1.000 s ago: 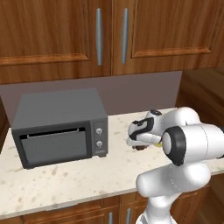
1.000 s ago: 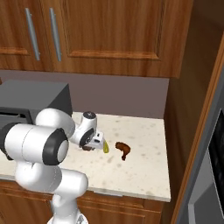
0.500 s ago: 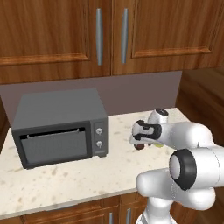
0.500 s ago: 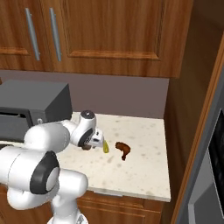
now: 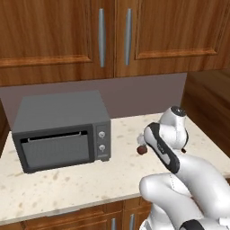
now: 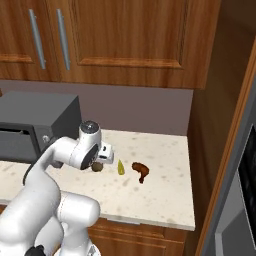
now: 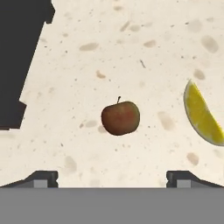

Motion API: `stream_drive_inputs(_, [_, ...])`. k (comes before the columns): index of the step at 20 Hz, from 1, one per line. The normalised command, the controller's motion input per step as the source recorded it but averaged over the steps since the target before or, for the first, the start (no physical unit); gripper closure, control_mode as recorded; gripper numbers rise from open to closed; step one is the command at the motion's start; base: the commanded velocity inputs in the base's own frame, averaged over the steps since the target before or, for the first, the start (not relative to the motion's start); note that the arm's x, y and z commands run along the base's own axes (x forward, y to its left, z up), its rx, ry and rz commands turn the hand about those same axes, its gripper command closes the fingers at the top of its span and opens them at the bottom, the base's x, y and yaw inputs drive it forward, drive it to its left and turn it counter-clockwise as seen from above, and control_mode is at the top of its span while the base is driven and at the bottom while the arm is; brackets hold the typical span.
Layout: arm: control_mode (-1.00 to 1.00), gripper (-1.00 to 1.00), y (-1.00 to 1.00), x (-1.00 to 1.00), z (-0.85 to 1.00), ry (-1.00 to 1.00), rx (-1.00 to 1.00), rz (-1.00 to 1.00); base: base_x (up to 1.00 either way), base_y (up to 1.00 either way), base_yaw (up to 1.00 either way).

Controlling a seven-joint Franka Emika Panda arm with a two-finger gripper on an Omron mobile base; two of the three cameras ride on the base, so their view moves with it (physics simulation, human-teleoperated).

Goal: Open the fridge, remove the apple, lemon wedge, and chicken drumstick, and place them on any counter.

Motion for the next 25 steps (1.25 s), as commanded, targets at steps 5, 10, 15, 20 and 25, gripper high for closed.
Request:
stream_drive_inputs(5, [-1.00,-1.00,0.00,-0.60,0.66,0.01,0.00,-0.01,0.00,0.00,0.00])
stream_drive_inputs(10, [-1.00,-1.00,-0.01,-0.76,0.53,0.00,0.00,-0.03,0.00,0.00,0.00])
stream_drive_inputs(15, [-1.00,-1.00,0.00,-0.55,0.82,0.01,0.00,-0.02,0.00,0.00,0.00])
stream_drive_inputs(20, [-1.00,-1.00,0.00,-0.66,0.95,0.00,0.00,-0.02,0.00,0.00,0.00])
stream_drive_inputs(25, [-1.00,-1.00,-0.06,-1.00,0.65,-0.01,0.00,-0.08,0.00,0.00,0.00])
